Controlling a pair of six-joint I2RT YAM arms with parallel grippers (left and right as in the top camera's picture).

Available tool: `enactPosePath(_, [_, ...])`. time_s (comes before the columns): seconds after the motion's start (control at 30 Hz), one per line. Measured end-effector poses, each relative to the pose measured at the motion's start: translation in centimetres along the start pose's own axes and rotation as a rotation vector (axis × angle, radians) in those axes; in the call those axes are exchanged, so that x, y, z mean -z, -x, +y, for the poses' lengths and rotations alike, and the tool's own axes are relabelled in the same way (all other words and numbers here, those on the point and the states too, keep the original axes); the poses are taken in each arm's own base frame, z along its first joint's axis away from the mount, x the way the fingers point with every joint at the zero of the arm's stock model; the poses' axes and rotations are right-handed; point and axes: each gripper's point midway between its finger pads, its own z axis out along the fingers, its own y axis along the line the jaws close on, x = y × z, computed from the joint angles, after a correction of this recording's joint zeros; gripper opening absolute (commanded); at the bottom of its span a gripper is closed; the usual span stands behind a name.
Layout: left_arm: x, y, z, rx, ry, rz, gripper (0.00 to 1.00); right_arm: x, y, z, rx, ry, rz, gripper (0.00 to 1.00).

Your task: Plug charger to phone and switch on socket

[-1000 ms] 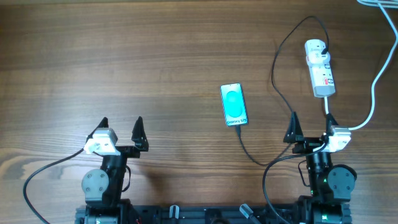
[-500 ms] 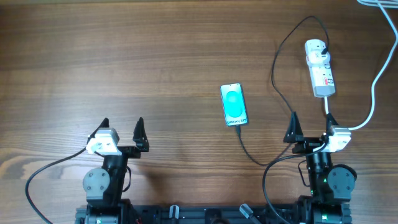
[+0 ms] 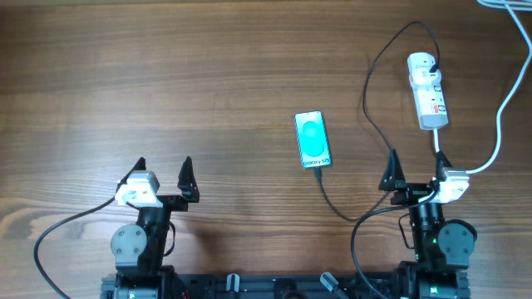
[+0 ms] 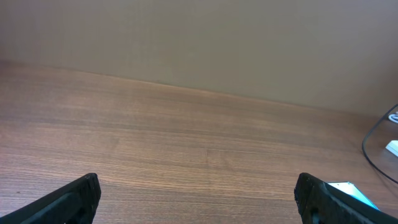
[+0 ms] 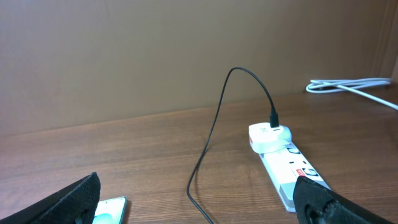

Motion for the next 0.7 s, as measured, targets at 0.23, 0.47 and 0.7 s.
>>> enactPosePath(0.23, [0.00,0.00,0.00,0.000,0.000,0.000,1.00,0.00,0.00,0.00,0.000,0.000,0.000,1.00])
enactPosePath(0.47, [0.00,0.02,0.00,0.000,0.000,0.000,1.00,0.00,0.00,0.00,0.000,0.000,0.000,1.00])
enactPosePath(0.7, [0.00,0.00,0.01,-0.027,0.000,0.000,1.00,0.00,0.00,0.00,0.000,0.000,0.000,1.00])
